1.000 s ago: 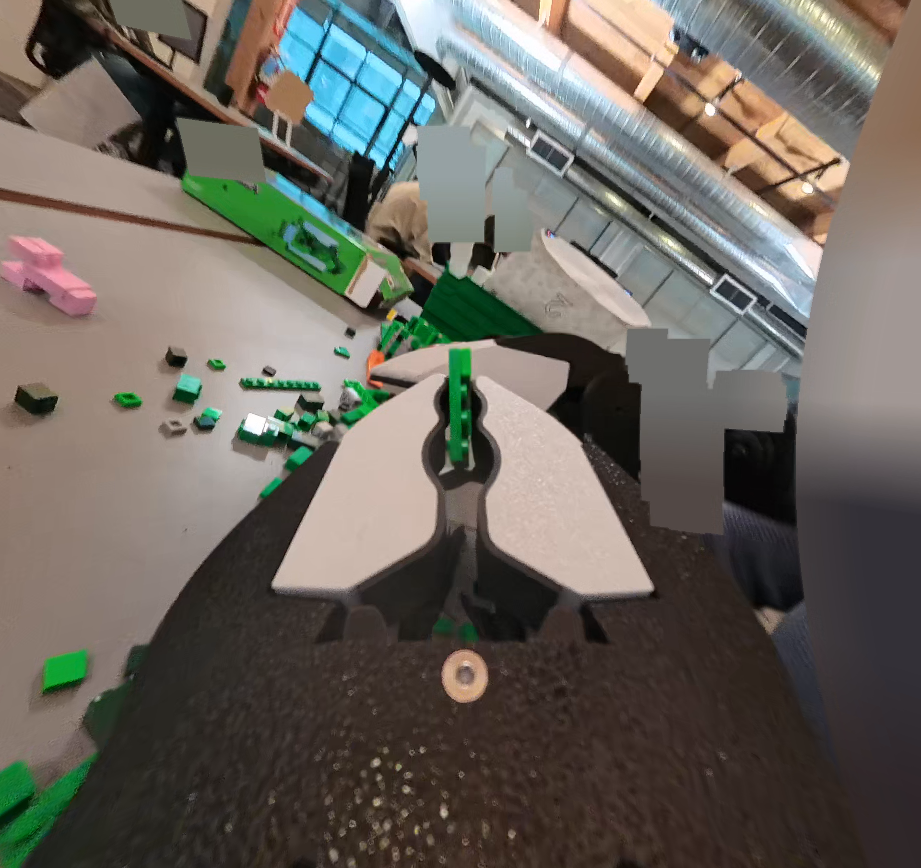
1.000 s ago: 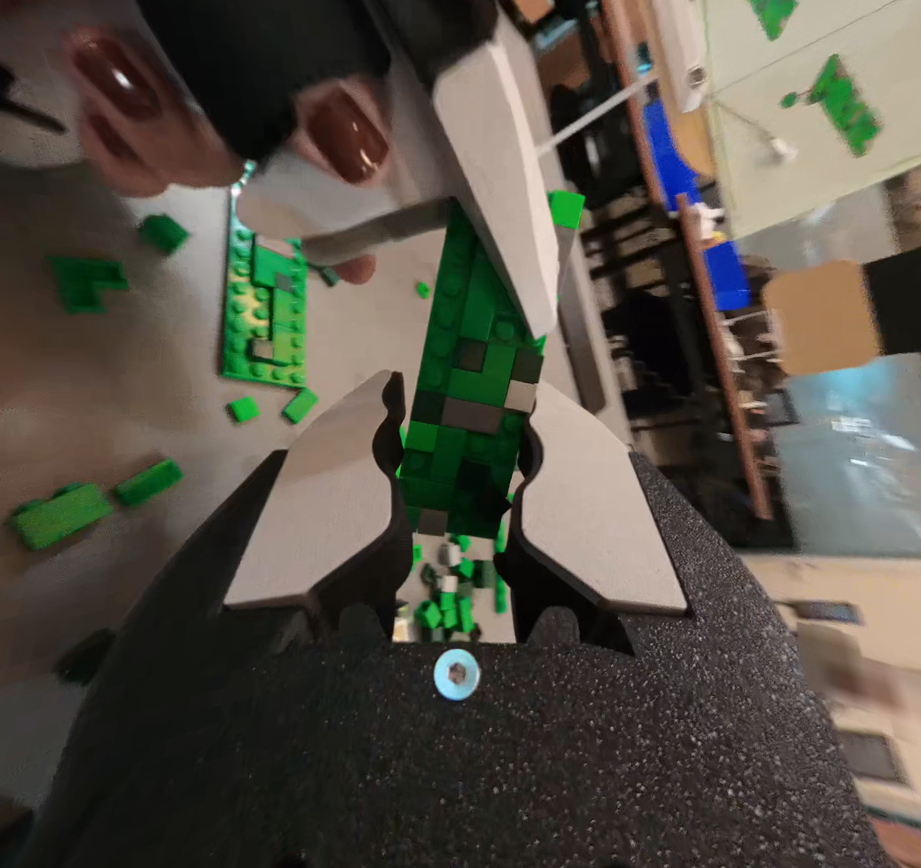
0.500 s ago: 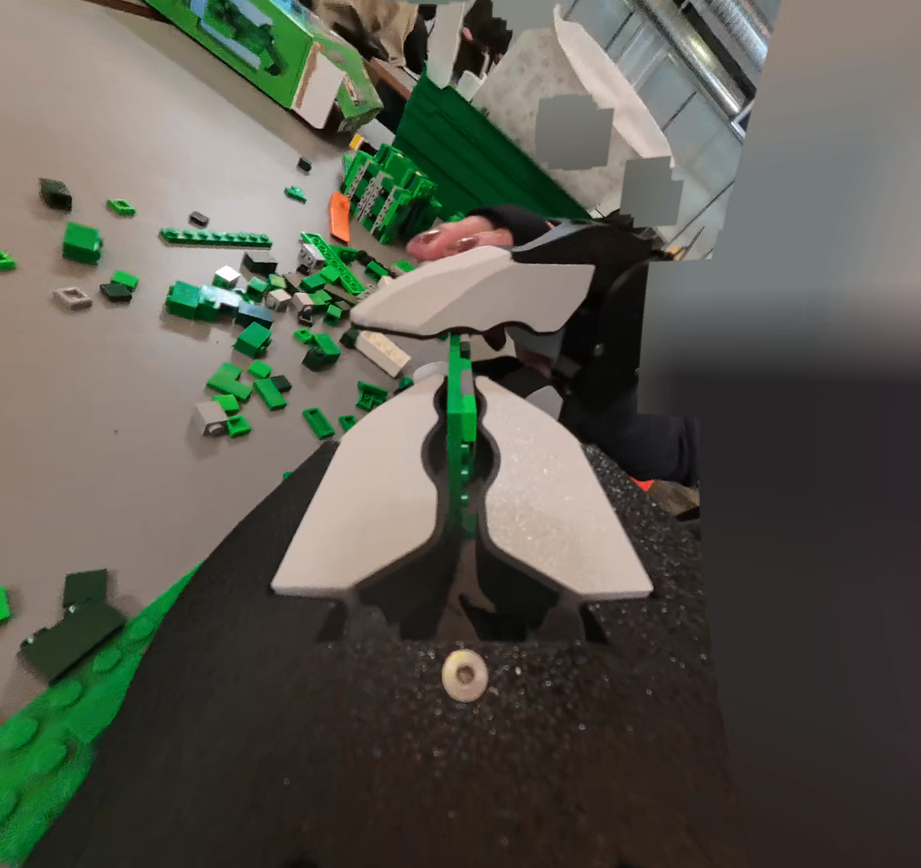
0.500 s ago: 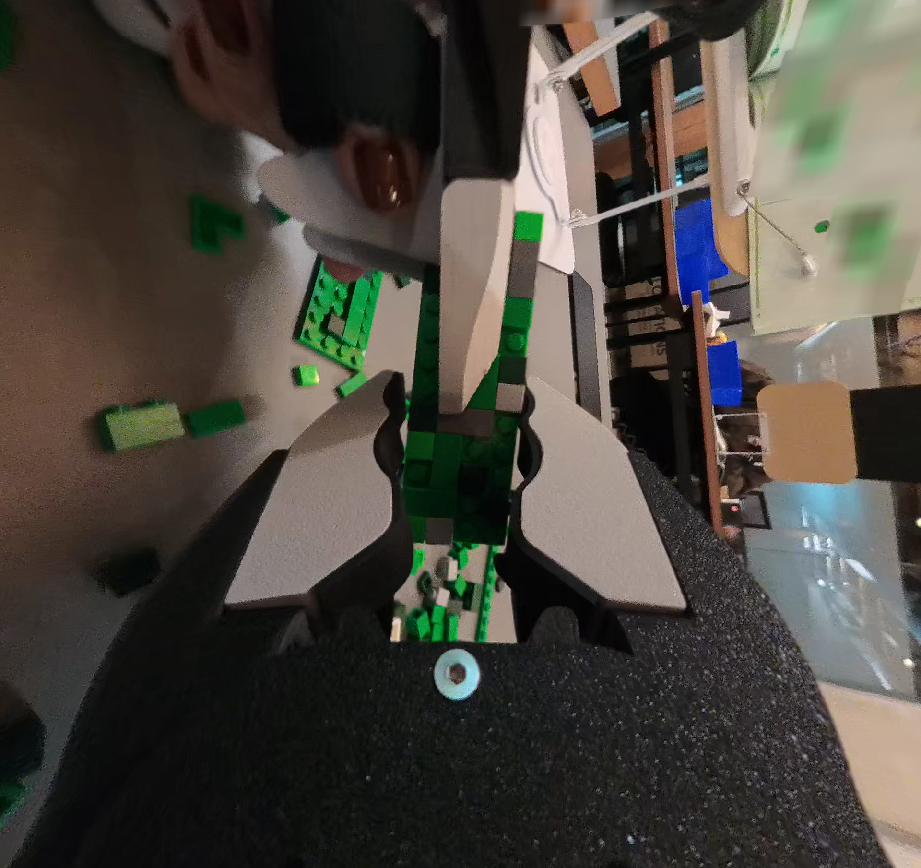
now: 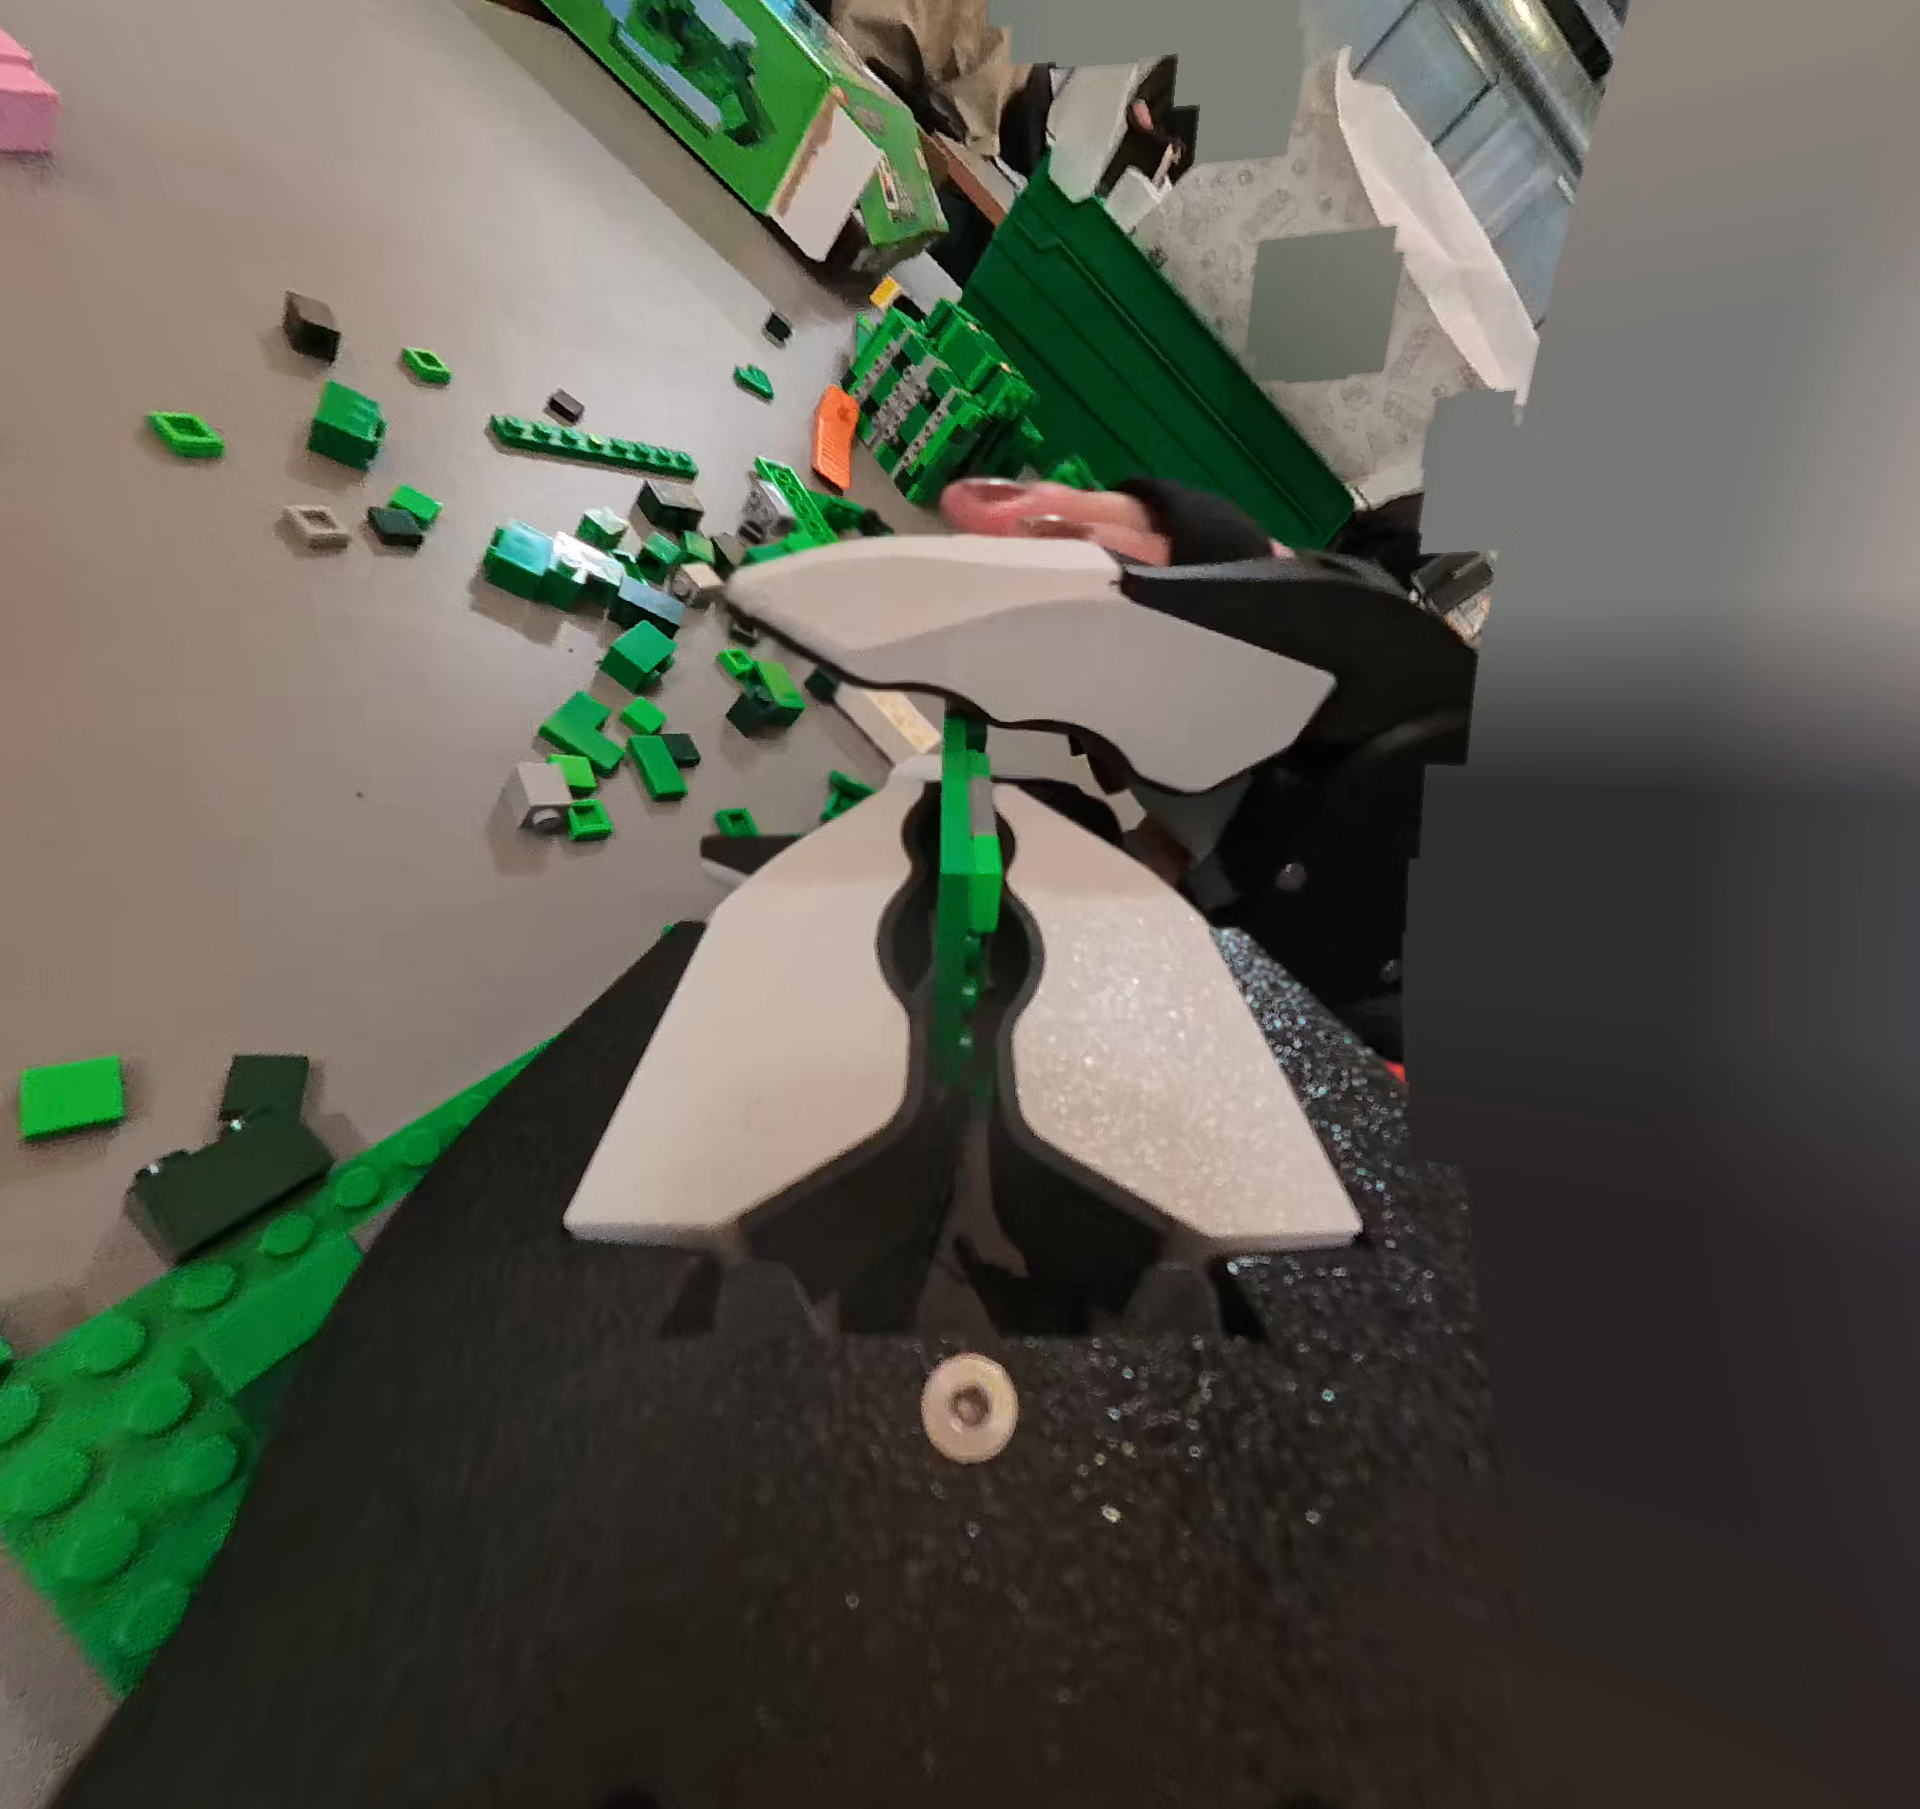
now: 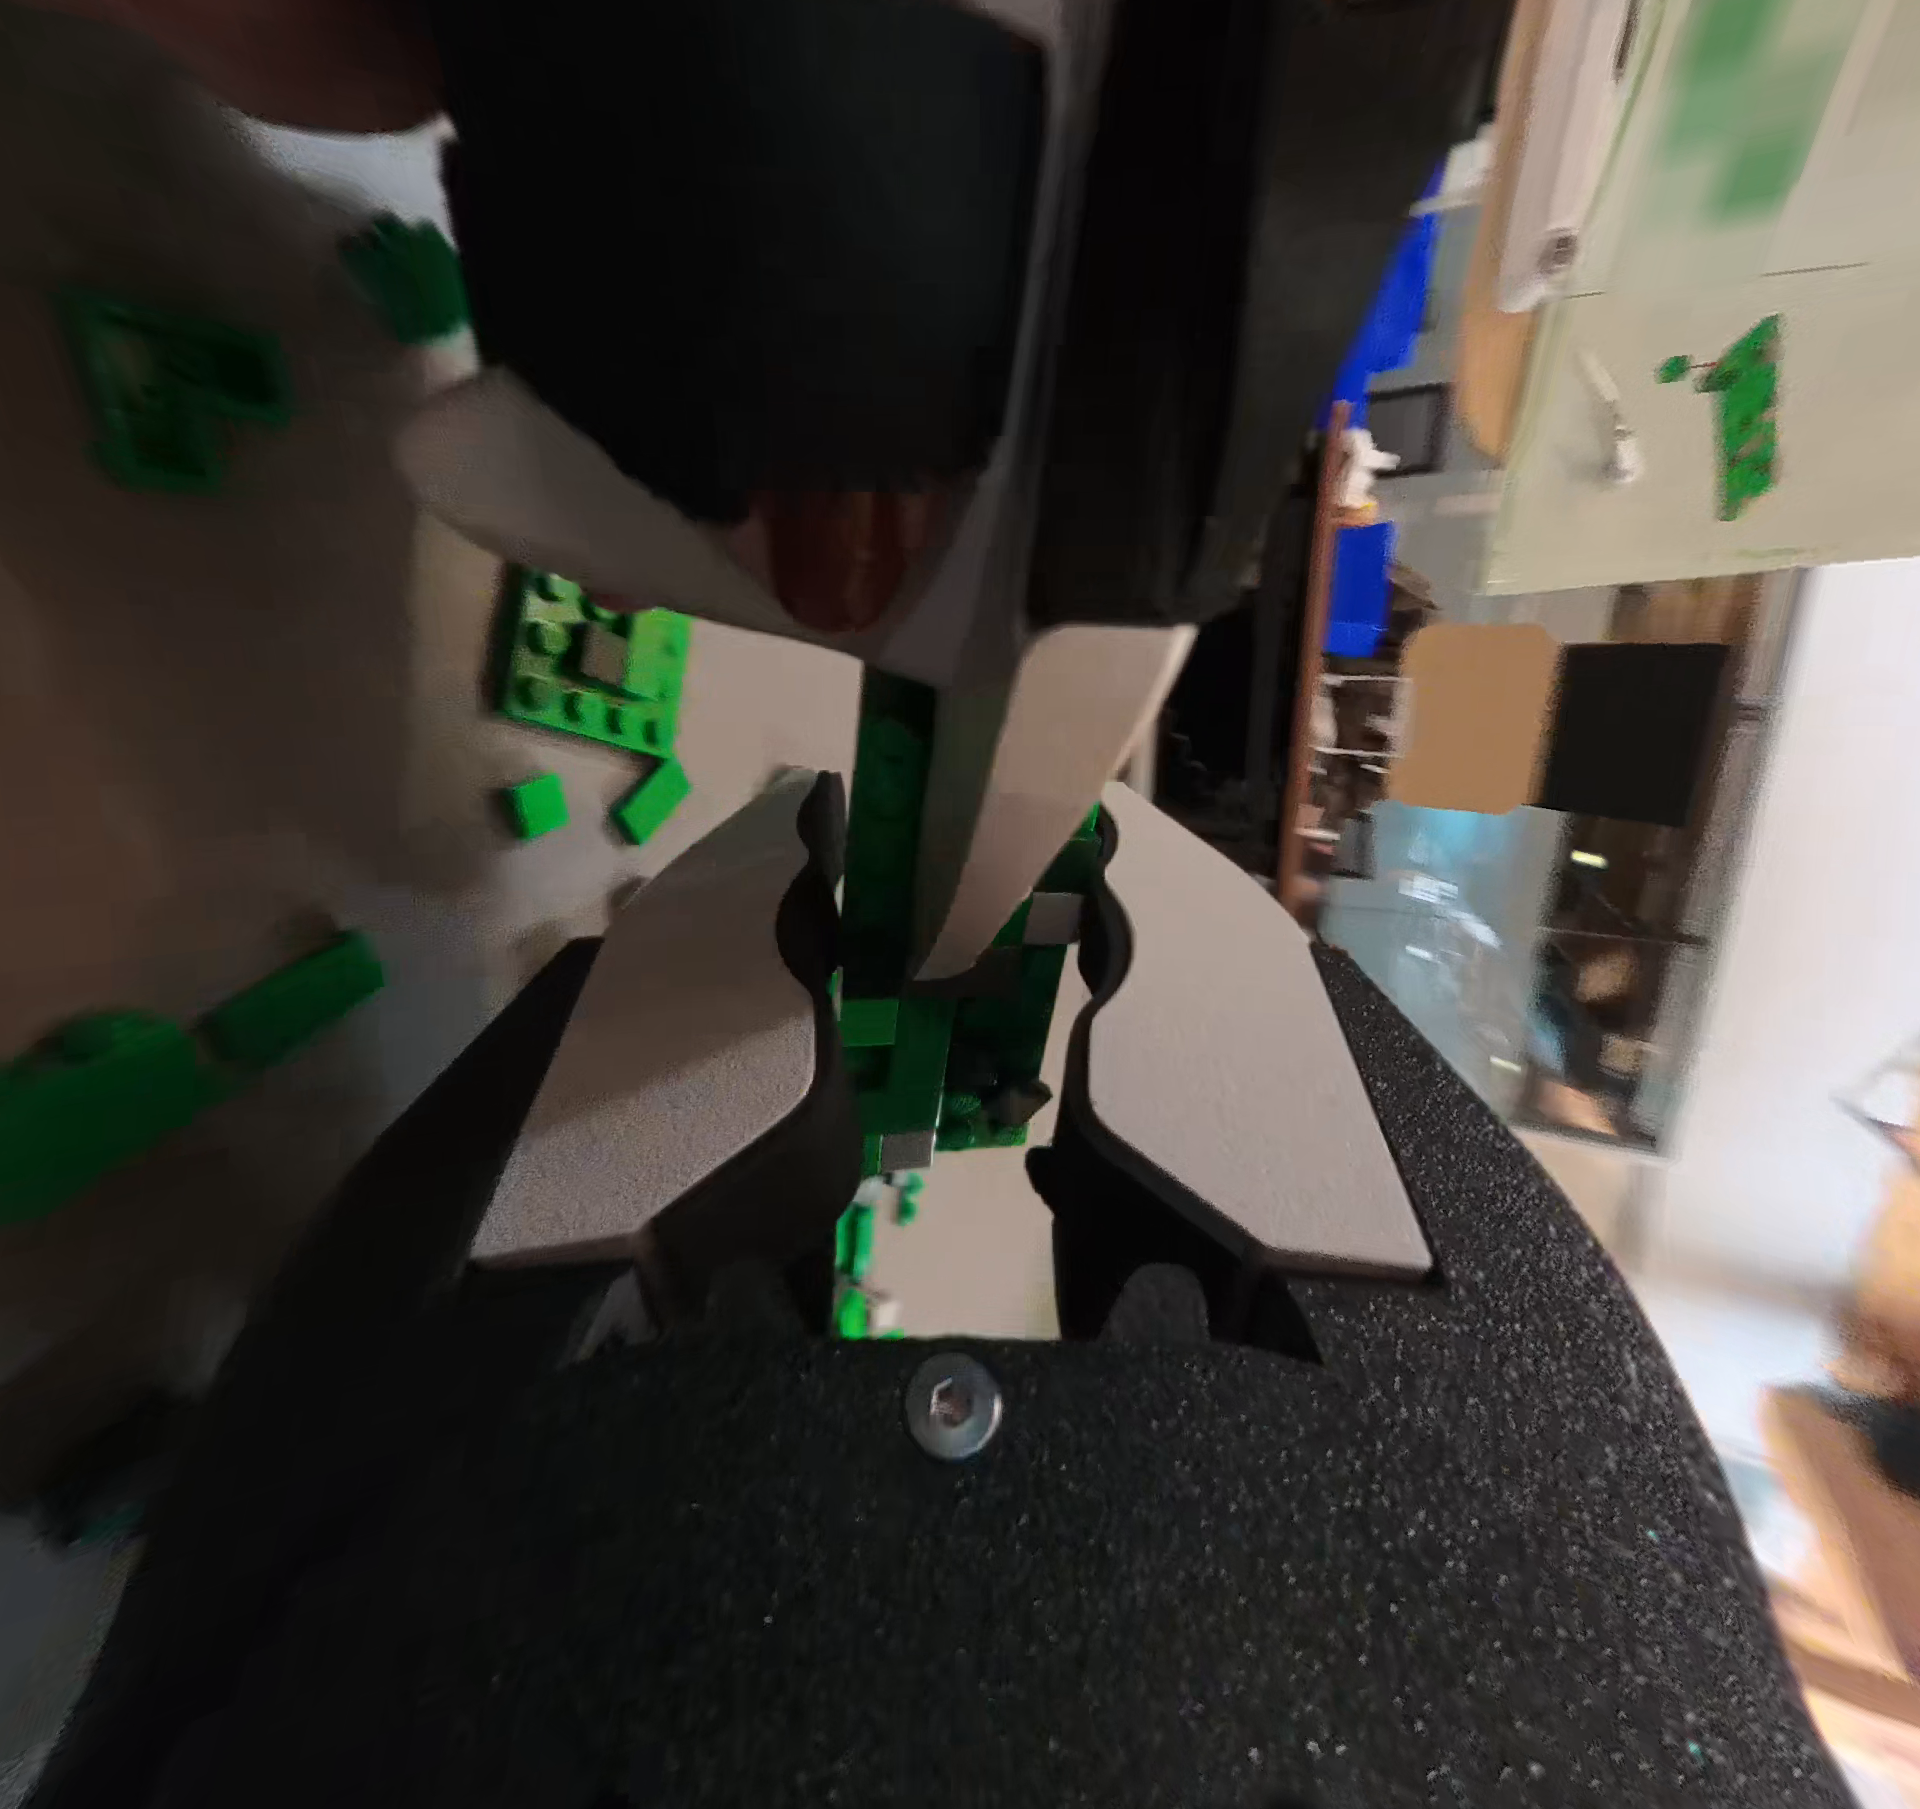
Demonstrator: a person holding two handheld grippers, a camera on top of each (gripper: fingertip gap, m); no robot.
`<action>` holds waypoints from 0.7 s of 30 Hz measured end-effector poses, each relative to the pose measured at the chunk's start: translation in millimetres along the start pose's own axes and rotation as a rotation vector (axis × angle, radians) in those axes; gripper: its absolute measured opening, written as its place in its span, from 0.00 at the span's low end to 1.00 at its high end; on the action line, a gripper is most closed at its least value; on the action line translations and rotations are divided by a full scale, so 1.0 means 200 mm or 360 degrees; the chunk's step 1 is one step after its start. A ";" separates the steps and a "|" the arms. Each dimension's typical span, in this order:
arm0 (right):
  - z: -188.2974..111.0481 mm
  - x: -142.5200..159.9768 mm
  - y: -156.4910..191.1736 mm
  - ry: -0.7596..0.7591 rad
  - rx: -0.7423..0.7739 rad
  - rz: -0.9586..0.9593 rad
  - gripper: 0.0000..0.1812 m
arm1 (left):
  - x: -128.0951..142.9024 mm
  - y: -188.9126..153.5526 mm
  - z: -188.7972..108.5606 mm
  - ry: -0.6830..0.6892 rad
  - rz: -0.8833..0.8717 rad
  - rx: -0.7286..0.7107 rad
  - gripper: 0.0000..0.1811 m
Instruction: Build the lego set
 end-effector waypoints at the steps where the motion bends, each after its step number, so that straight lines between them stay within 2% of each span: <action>1: 0.00 -0.01 0.00 0.0049 0.0108 -0.0074 0.24 | 0.00 0.00 0.00 -0.0037 -0.0039 0.0003 0.03; 4: 0.02 -0.03 0.02 0.0090 0.0324 -0.0183 0.23 | 0.01 0.04 -0.02 -0.0125 -0.0246 0.0132 0.05; 8: 0.03 -0.04 0.04 0.0052 0.0460 -0.0215 0.16 | 0.00 0.06 -0.04 -0.0183 -0.0350 0.0213 0.03; 12: 0.04 0.00 0.03 -0.0090 0.0223 0.0015 0.18 | 0.01 0.06 -0.02 -0.0106 -0.0326 0.0188 0.03; 14: 0.04 0.00 0.03 -0.0117 0.0063 0.0123 0.24 | 0.01 0.04 -0.01 -0.0041 -0.0255 0.0158 0.03; 15: 0.05 0.00 0.03 -0.0113 0.0009 0.0126 0.21 | 0.01 0.03 0.01 0.0002 -0.0217 0.0156 0.03; 17: 0.04 0.02 0.03 -0.0169 -0.0051 0.0144 0.21 | 0.02 0.03 0.02 0.0053 -0.0185 0.0140 0.04; 21: 0.04 0.07 0.02 -0.0212 -0.0117 0.0167 0.21 | 0.00 0.05 -0.01 0.0134 -0.0204 0.0284 0.04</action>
Point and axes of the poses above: each gripper's, where its closed fingertips meet, z out along the fingers, x out of its underside, y = z × x across the jaws, the point moved 10 cm from there along -z, back along the fingers, and after that the axes turned 7 degrees about y, right-handed, at the moved point
